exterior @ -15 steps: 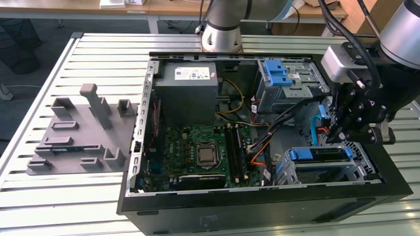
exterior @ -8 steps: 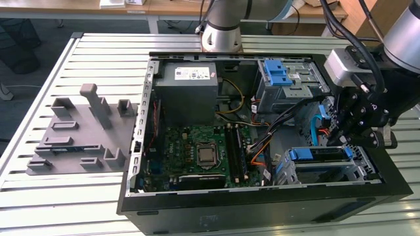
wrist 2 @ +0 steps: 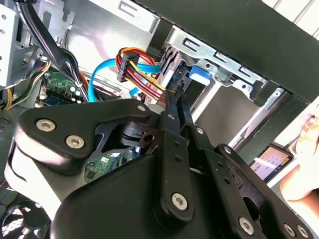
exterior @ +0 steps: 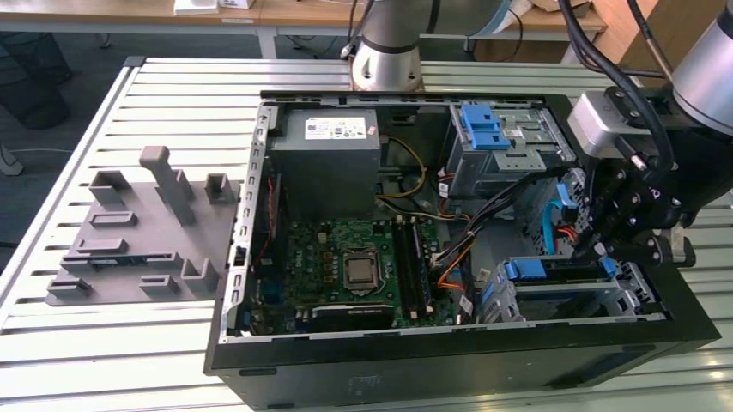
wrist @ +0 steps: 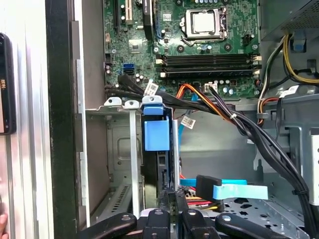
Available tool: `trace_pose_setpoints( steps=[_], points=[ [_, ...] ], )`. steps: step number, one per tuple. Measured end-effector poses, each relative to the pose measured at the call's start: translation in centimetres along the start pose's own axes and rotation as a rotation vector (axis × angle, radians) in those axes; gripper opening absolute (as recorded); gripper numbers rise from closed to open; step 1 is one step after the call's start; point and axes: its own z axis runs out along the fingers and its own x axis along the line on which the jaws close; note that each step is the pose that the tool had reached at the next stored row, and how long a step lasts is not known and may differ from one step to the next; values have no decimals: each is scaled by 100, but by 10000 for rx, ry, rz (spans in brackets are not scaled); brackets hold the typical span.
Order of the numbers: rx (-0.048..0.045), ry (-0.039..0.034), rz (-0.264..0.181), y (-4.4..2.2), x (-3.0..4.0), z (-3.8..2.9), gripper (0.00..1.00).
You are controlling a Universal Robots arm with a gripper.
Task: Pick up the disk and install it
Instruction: 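Insert the first disk wire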
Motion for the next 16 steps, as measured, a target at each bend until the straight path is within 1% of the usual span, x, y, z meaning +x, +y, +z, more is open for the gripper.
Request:
trace_pose_setpoints(
  steps=[3,7,8,16],
  points=[
    [-11,-2,9,-7,15,20,16],
    [-126,9,7,-27,15,35,16],
    [-140,10,8,-26,15,38,16],
    [-148,-1,8,-40,14,47,16]
  ],
)
